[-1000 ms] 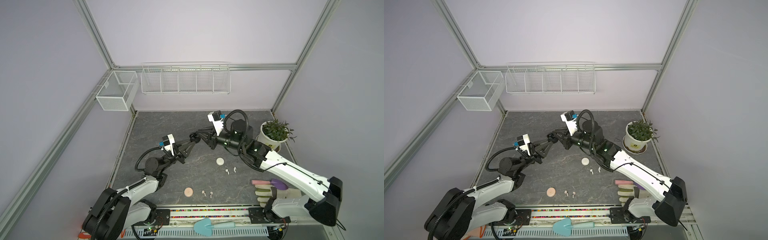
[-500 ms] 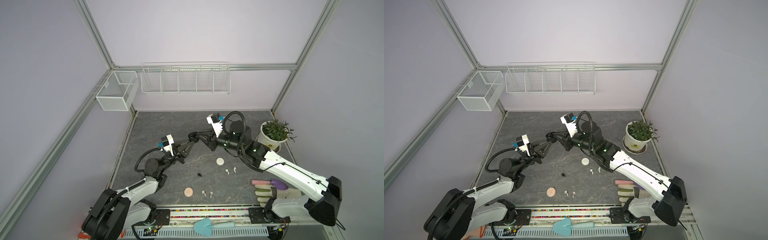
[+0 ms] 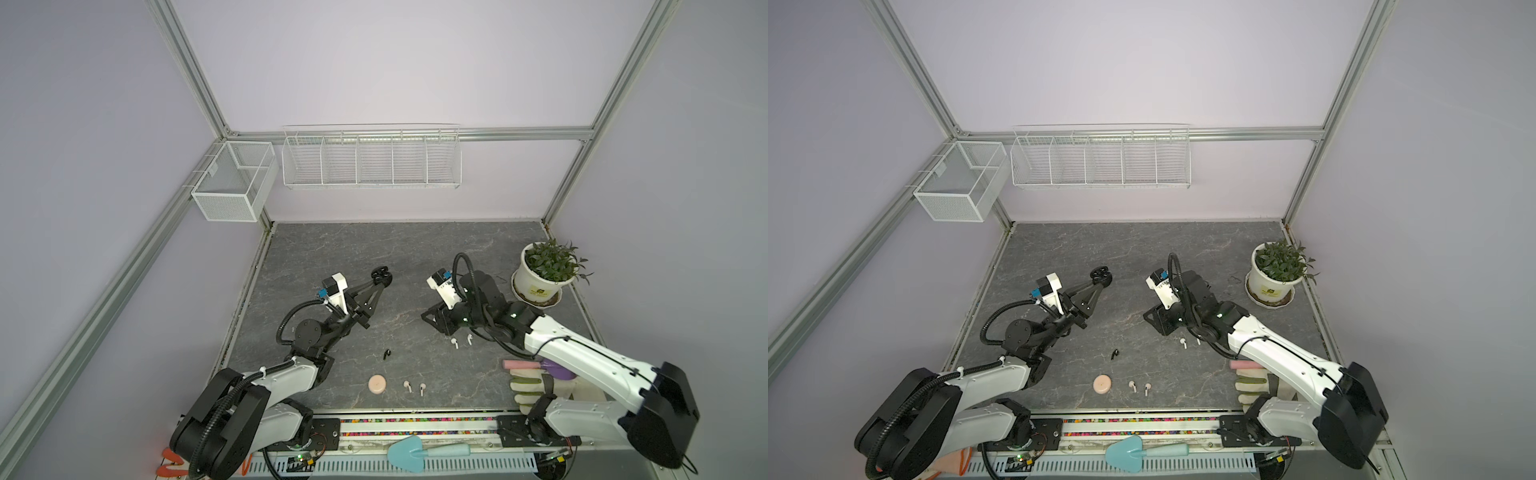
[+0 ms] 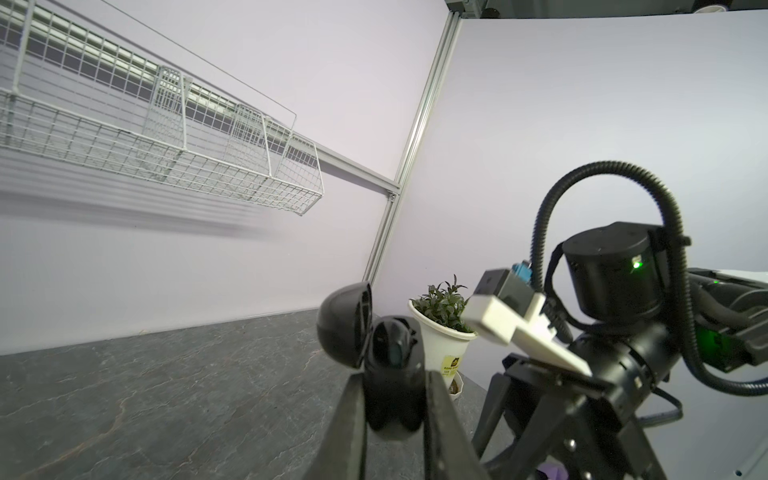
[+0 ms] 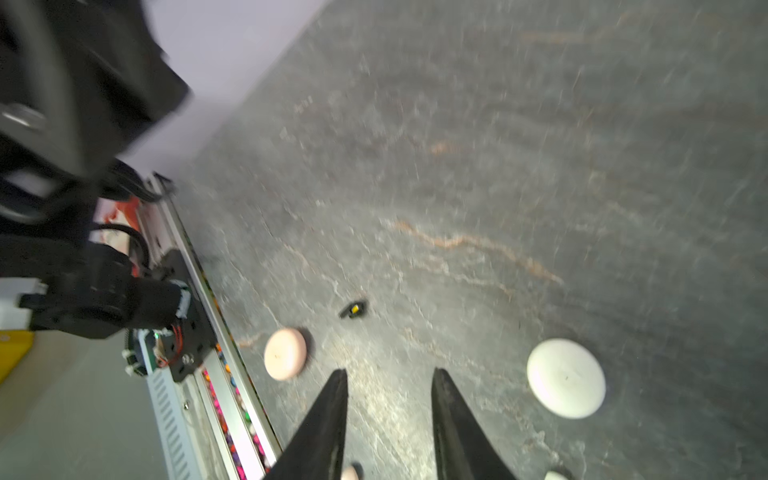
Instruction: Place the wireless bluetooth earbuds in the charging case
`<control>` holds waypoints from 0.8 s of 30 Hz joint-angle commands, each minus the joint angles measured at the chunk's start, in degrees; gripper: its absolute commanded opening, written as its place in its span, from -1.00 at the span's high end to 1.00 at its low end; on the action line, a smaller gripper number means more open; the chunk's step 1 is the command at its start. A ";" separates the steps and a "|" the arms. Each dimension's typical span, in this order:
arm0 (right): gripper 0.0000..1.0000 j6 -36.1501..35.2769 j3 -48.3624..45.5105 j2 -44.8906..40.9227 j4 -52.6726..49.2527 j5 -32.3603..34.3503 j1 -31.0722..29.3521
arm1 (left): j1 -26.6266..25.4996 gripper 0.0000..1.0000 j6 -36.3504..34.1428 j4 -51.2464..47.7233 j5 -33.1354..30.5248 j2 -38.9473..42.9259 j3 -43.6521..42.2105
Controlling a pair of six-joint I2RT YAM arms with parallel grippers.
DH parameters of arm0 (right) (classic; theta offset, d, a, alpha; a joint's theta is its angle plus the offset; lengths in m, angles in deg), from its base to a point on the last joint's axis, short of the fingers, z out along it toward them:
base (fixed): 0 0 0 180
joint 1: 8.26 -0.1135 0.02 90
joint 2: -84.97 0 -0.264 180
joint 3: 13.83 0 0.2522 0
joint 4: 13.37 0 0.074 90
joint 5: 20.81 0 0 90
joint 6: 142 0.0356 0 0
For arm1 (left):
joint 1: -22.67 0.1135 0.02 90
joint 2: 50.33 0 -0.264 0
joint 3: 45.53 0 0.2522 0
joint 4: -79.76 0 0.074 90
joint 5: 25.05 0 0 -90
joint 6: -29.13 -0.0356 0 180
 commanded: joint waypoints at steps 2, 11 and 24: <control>0.20 3.31 1.00 7.48 -1.07 -1.19 -4.28 | 0.29 1.00 -1.02 -1.09 -4.09 4.19 -2.27; 0.13 10.17 3.19 17.63 3.55 -8.30 -7.47 | 0.38 1.00 -3.34 -26.12 -11.73 22.35 -4.41; 0.26 14.65 8.89 27.73 2.36 -10.33 -11.54 | 0.34 1.00 -1.48 -36.53 -17.86 31.49 -5.06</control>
